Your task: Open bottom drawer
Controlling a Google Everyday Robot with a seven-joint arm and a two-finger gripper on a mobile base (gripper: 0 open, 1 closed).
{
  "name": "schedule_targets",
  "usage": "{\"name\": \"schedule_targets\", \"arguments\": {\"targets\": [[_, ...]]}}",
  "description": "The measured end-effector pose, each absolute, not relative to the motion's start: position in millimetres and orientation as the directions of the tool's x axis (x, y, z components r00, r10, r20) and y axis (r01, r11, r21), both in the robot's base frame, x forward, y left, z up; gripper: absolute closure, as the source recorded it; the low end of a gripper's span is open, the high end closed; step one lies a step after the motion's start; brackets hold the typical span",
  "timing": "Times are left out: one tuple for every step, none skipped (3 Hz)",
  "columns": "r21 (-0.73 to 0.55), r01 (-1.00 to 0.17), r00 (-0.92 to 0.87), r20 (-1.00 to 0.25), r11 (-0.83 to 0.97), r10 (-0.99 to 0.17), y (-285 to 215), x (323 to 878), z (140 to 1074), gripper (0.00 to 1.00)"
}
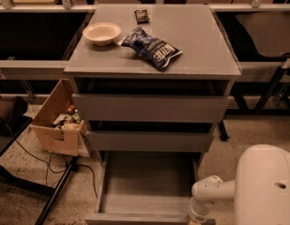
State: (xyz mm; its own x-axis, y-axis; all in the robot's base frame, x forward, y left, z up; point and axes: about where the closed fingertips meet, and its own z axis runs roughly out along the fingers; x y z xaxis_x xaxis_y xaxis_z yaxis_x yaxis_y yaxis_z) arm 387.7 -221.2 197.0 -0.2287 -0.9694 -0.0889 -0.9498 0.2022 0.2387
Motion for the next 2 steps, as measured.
{"name": "schedule_targets", "arguments": {"targets": [[0.272, -0.935, -0.264, -0.100, 0.229, -0.959, -215.2, 370.5, 194.3, 1.00], [0.287, -0.929, -0.272, -0.100, 0.234, -0.957, -215.4, 362.9, 194.6, 1.00]]}}
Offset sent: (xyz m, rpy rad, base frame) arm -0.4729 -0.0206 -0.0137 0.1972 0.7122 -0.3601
